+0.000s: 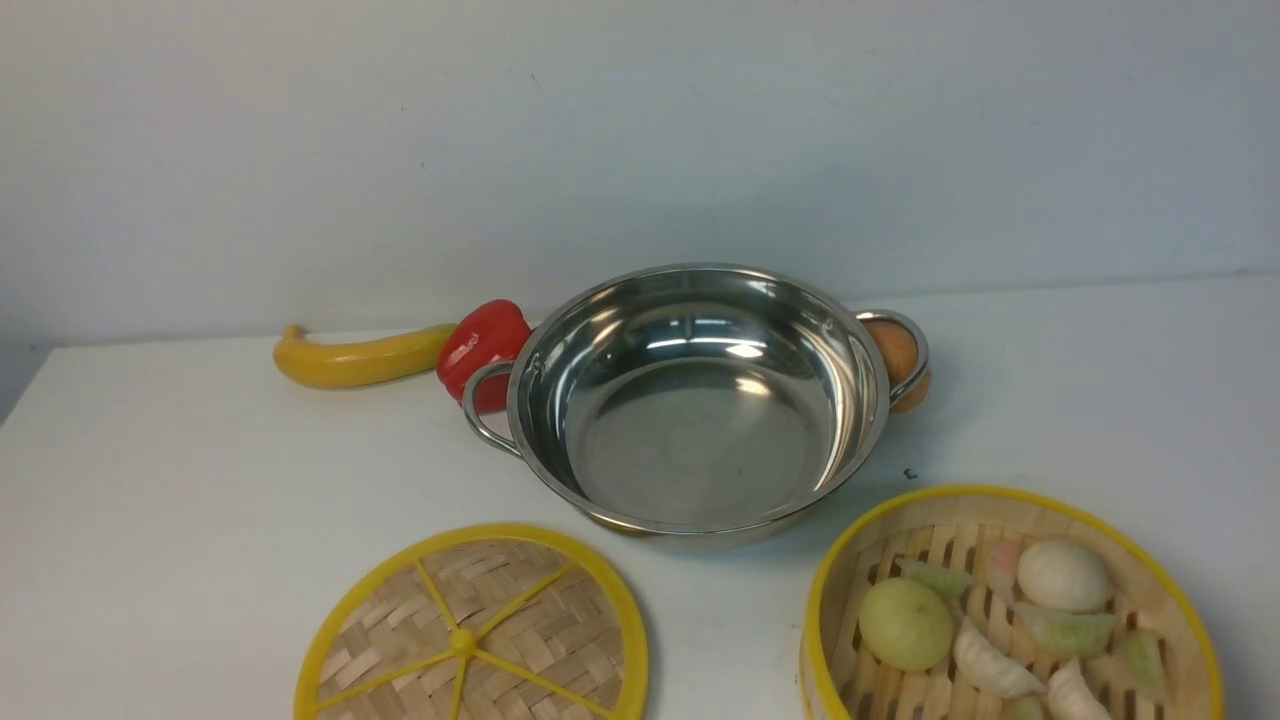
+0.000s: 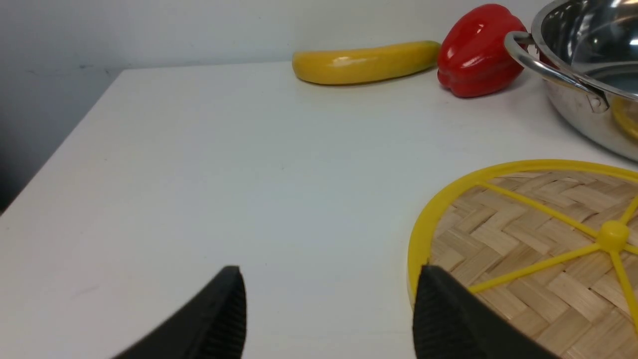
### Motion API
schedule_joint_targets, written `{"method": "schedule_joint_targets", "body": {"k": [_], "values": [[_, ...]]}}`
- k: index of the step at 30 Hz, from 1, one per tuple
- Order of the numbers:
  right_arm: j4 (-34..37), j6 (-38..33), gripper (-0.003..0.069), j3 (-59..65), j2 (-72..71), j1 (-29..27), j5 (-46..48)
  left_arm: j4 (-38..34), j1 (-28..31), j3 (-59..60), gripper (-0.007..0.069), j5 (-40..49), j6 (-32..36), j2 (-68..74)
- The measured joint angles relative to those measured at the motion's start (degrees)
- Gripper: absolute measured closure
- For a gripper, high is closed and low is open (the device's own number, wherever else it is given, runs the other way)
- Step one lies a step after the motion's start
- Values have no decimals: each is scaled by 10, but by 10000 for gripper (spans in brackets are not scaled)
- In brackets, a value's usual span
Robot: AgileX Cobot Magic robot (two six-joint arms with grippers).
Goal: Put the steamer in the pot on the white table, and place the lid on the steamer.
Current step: 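Reach for and grasp the rim of the bamboo steamer holding the buns with the right gripper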
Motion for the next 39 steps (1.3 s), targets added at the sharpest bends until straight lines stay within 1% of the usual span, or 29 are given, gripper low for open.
{"method": "schedule_joint_targets", "body": {"k": [4, 7, 8, 13, 16, 20, 21, 22, 25, 28, 30, 36, 39], "values": [[1, 3, 417, 0, 0, 0, -18, 0, 0, 0, 205, 0, 0, 0], [18, 15, 417, 0, 0, 0, -74, 0, 0, 0, 205, 0, 0, 0], [19, 15, 417, 0, 0, 0, -77, 0, 0, 0, 205, 0, 0, 0], [27, 17, 417, -66, 35, 0, -90, 0, 0, 0, 205, 0, 0, 0], [29, 17, 417, -123, 68, 0, -62, 0, 0, 0, 205, 0, 0, 0], [30, 17, 417, -227, 131, 0, 34, 0, 0, 0, 205, 0, 0, 0], [30, 17, 417, -233, 134, 0, 41, 0, 0, 0, 205, 0, 0, 0], [30, 17, 417, -271, 160, 0, 95, 0, 0, 0, 205, 0, 0, 0], [37, 17, 417, -351, 200, 0, 215, 0, 0, 0, 205, 0, 0, 0], [49, 17, 417, -402, 224, 0, 298, 0, 0, 0, 205, 0, 0, 0], [57, 17, 417, -419, 236, 0, 312, 0, 0, 0, 205, 0, 0, 0], [81, 23, 417, -427, 254, 0, 293, 0, 0, 0, 205, 0, 0, 0], [131, 22, 417, -428, 264, 0, 288, 0, 0, 0, 205, 0, 0, 0]]}}
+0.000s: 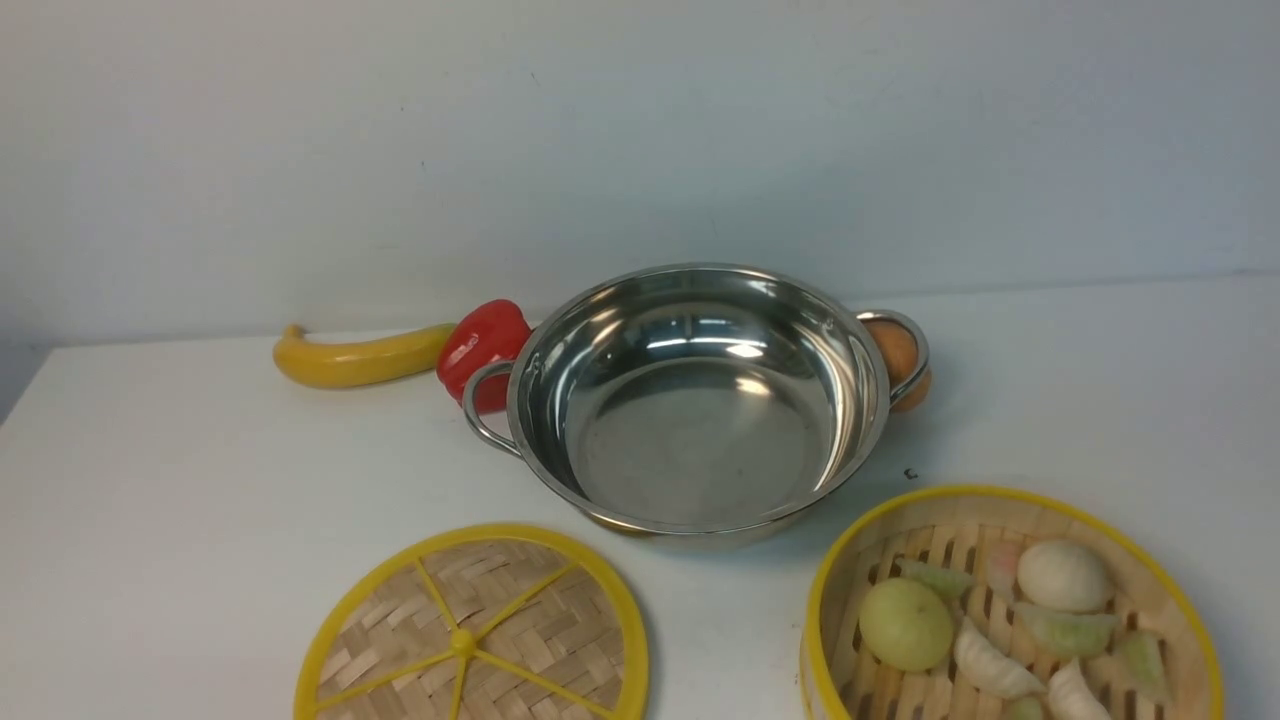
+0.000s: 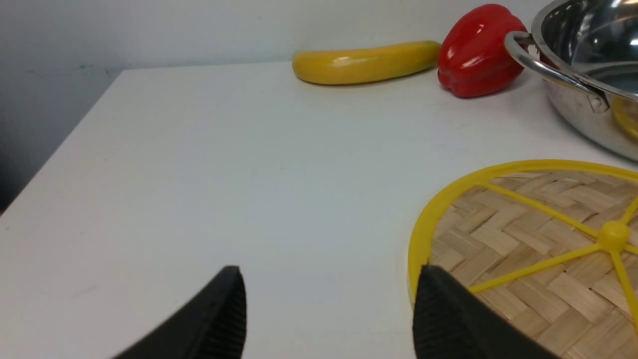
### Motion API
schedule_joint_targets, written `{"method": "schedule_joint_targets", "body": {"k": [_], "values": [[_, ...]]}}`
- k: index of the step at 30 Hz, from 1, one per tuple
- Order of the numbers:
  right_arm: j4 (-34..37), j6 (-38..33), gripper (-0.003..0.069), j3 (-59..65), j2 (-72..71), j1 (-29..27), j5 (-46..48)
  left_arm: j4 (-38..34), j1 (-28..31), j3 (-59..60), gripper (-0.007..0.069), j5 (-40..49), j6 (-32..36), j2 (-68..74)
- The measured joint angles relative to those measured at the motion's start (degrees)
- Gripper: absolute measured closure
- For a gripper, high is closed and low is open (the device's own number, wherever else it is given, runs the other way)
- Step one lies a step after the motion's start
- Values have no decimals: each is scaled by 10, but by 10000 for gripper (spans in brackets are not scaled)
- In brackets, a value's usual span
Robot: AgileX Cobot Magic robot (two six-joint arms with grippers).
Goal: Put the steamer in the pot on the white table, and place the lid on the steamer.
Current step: 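Reach for and grasp the rim of the bamboo steamer holding the buns with the right gripper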
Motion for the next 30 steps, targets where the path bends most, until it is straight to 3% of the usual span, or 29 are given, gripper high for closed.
{"method": "schedule_joint_targets", "body": {"k": [2, 6, 9, 12, 18, 23, 30], "values": [[40, -29, 417, -5, 17, 4, 5, 0, 0, 0, 205, 0, 0, 0], [117, -156, 417, -22, 86, 11, 62, 0, 0, 0, 205, 0, 0, 0], [135, -216, 417, -33, 148, 11, 89, 0, 0, 0, 205, 0, 0, 0], [141, -230, 417, -48, 199, 11, 97, 0, 0, 0, 205, 0, 0, 0], [109, -258, 404, -91, 319, 11, 121, 0, 0, 0, 205, 0, 0, 0], [63, -272, 342, -108, 404, 11, 140, 0, 0, 0, 205, 0, 0, 0], [17, -285, 302, -109, 483, 11, 85, 0, 0, 0, 205, 0, 0, 0]]}}
